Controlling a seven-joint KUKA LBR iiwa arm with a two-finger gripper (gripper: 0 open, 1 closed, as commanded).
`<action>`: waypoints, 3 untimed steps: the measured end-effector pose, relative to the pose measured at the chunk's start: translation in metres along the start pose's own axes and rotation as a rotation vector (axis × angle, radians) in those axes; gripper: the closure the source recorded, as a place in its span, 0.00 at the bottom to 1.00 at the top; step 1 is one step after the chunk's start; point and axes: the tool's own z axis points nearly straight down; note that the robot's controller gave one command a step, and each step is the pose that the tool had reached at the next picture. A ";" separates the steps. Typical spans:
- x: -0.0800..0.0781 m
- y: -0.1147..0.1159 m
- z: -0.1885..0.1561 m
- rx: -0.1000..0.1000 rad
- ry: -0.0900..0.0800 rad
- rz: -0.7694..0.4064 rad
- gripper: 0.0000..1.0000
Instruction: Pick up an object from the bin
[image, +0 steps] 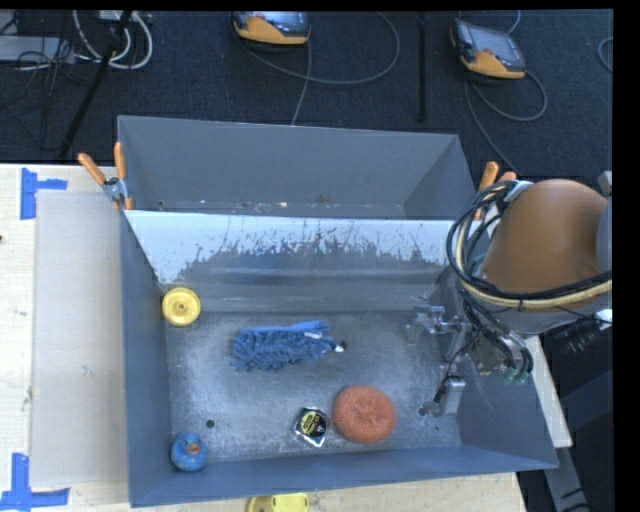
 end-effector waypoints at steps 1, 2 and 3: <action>-0.002 0.000 -0.004 0.001 -0.008 -0.002 0.00; 0.007 0.024 0.050 0.002 -0.015 -0.021 0.00; -0.001 0.042 0.103 0.000 -0.009 0.116 0.00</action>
Offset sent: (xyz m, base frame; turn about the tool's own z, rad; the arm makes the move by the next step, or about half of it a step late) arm -0.0220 0.0547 -0.1188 -0.0456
